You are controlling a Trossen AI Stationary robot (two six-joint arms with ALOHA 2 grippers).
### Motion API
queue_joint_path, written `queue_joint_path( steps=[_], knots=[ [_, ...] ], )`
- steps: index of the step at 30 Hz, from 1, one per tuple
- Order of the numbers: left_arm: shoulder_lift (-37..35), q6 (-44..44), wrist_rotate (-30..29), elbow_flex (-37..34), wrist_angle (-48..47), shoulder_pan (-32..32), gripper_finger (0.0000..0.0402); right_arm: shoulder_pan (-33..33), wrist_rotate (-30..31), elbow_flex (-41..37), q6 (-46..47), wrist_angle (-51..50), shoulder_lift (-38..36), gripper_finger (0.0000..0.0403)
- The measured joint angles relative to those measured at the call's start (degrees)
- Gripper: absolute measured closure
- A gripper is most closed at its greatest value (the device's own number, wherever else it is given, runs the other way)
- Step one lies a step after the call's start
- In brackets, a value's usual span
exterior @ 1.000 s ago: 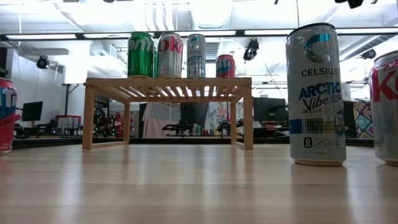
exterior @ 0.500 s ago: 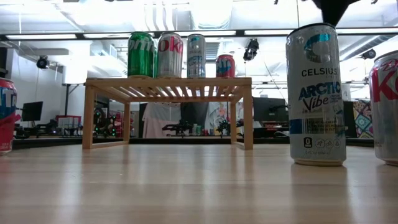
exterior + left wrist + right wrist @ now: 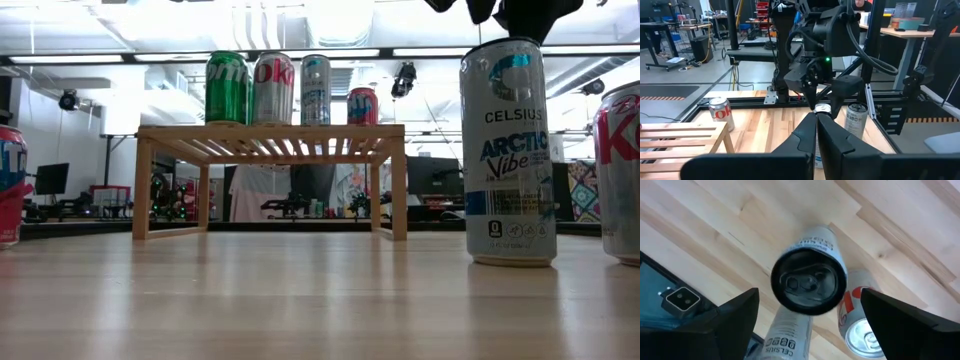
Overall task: Place canned beverage on shelf
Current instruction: Put the top right blue soda can on the shelf
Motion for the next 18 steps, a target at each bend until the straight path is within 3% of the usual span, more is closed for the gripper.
queue_joint_path(
  steps=[18],
  knots=[
    [0.0,1.28,-0.04,0.0,-0.24,0.0,0.0401,-0.02,0.0,0.0,-0.19,1.73,5.63,0.0067]
  ],
)
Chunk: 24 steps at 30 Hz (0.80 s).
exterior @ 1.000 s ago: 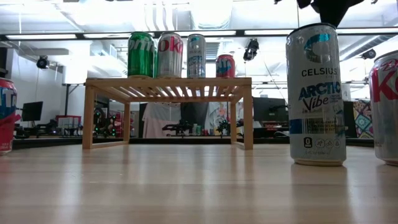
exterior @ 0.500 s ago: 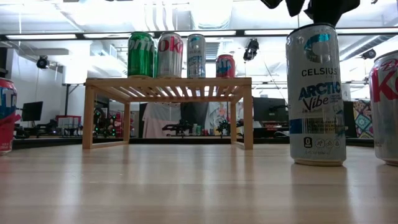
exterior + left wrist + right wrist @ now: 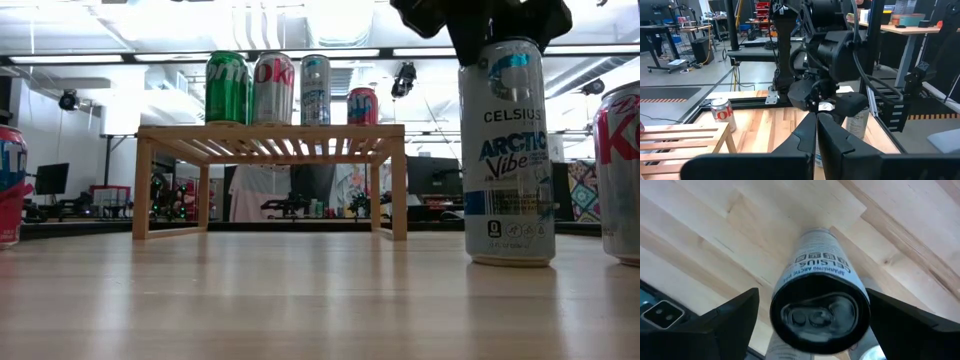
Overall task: Place canned beverage on shelf
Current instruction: Put the top right blue soda can on the shelf
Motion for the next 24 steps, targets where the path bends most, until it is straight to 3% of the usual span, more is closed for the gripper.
queue_joint_path(
  steps=[9,17,24],
  knots=[
    [0.0,0.05,0.0,0.0,0.0,0.0,0.0401,-0.24,1.73,-0.02,-1.88,-0.11,0.92,0.0088],
    [0.0,0.03,0.02,0.0,-0.02,0.0,0.0401,-0.28,1.95,0.0,-2.05,-0.02,1.11,0.0164],
    [0.31,-1.26,0.0,0.0,0.17,0.0,0.0401,-0.28,4.31,0.57,-3.49,0.22,1.01,0.0164]
  ],
)
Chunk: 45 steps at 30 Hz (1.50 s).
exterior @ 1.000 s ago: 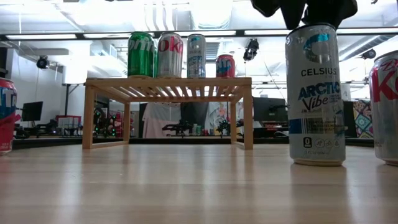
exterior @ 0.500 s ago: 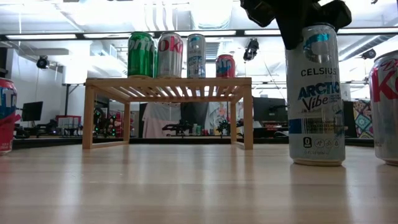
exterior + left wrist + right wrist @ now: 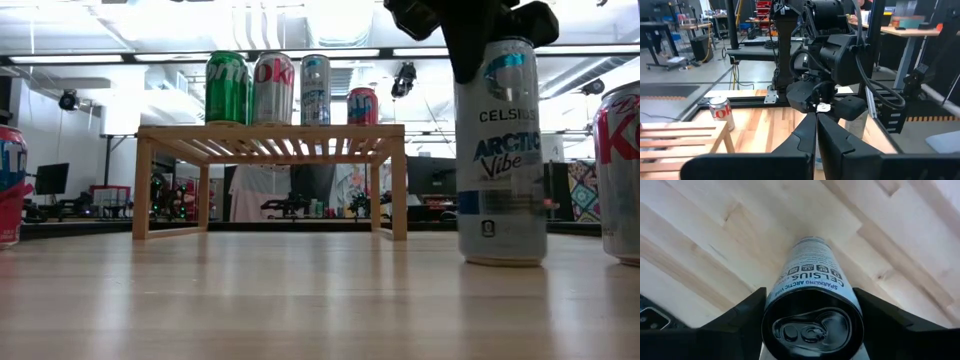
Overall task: Place canned beverage on shelf
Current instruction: Put the top right blue soda can on the shelf
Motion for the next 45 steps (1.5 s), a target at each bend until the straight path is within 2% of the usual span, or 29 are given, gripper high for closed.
queue_joint_path(
  steps=[9,14,18,24,28,31,35,41,45],
  knots=[
    [5.77,-1.53,0.04,0.02,1.39,0.0,0.0401,-1.28,7.67,7.59,-9.79,2.62,-0.02,0.0164],
    [9.94,-1.57,1.6,0.09,3.45,0.0,0.0371,-2.22,10.58,11.02,-18.27,7.27,-0.04,0.0164],
    [12.32,-1.79,3.04,0.09,3.63,-0.4,0.0316,-3.3,13.25,11.69,-24.59,10.28,-0.04,0.0164],
    [16.04,-1.7,2.64,0.07,3.71,-1.15,0.0189,-5.0,14.59,11.65,-31.32,14.98,-0.06,0.0164],
    [18.67,-2.26,-2.84,0.07,3.56,-1.16,0.0113,-5.45,14.52,11.78,-33.62,18.39,-0.05,0.0164],
    [20.33,-2.38,-5.05,0.08,3.55,-1.1,0.0077,-5.46,14.22,11.95,-34.84,19.28,-0.13,0.0164],
    [21.79,-3.17,-5.49,0.07,3.61,-1.11,0.0062,-5.44,14.05,11.95,-36.12,20.22,-0.13,0.0164],
    [23.41,-4.09,-6.03,0.07,3.61,-1.07,0.0061,-5.81,13.66,11.95,-37.26,23.72,-0.13,0.0164],
    [23.95,-4.72,-8.48,0.07,3.53,-1.07,0.0062,-6.14,13.8,11.95,-37.87,25.38,-0.13,0.0164]
  ],
)
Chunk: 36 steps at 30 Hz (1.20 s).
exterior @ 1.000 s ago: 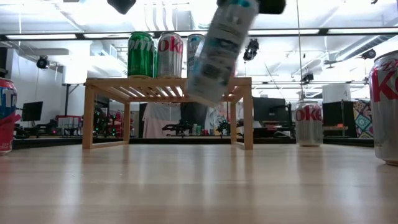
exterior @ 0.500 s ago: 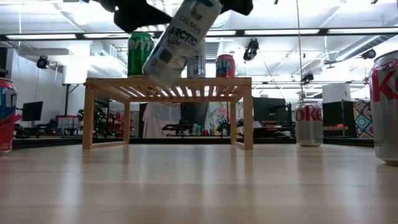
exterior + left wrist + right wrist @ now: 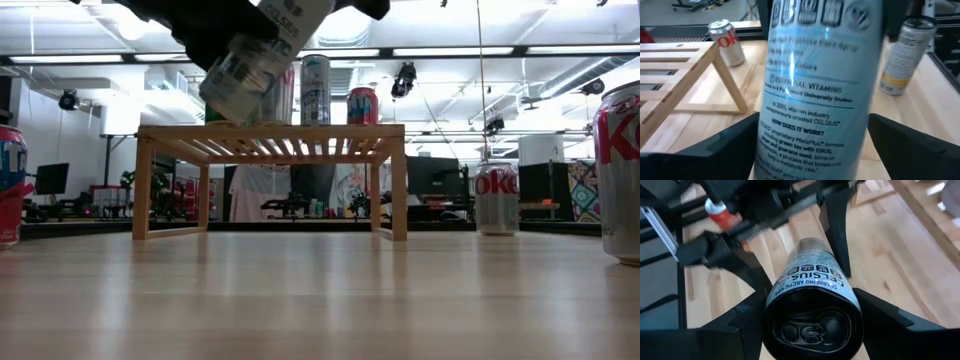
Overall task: Place canned beverage on shelf
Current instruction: Put the top right blue soda can on the shelf
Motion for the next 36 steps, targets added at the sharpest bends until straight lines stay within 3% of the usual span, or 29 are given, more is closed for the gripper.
queue_joint_path(
  steps=[3,6,9,14,20,24,36],
  knots=[
    [-0.22,0.15,-0.57,0.0,-0.03,-0.02,0.008,-0.06,0.07,0.04,-1.64,0.28,0.0,0.0164],
    [-0.26,1.64,-0.58,-0.04,-0.42,-0.11,0.0126,-0.03,-0.39,0.04,-3.23,0.17,0.0,0.0164],
    [-0.27,2.44,-1.37,-0.07,-0.32,-0.13,0.0173,-0.04,-0.22,0.04,-4.53,0.46,-0.01,0.0133],
    [-0.44,3.18,-0.7,-0.29,-0.96,-0.26,0.0172,-0.16,-1.8,0.54,-8.4,2.93,-0.6,0.0082],
    [-0.59,2.86,-0.8,-1.33,3.1,-0.92,0.0172,-0.05,-4.22,2.65,-14.1,3.66,-2.38,0.0081],
    [-0.65,7.51,2.71,-1.29,11.49,-3.2,0.0172,0.06,-4.56,2.01,-20.25,6.99,-5.34,0.008],
    [-0.87,18.72,5.64,-1.71,21.74,-9.35,0.0172,0.3,-21.31,-15.28,-30.31,30.99,-12.23,0.0079]
  ],
)
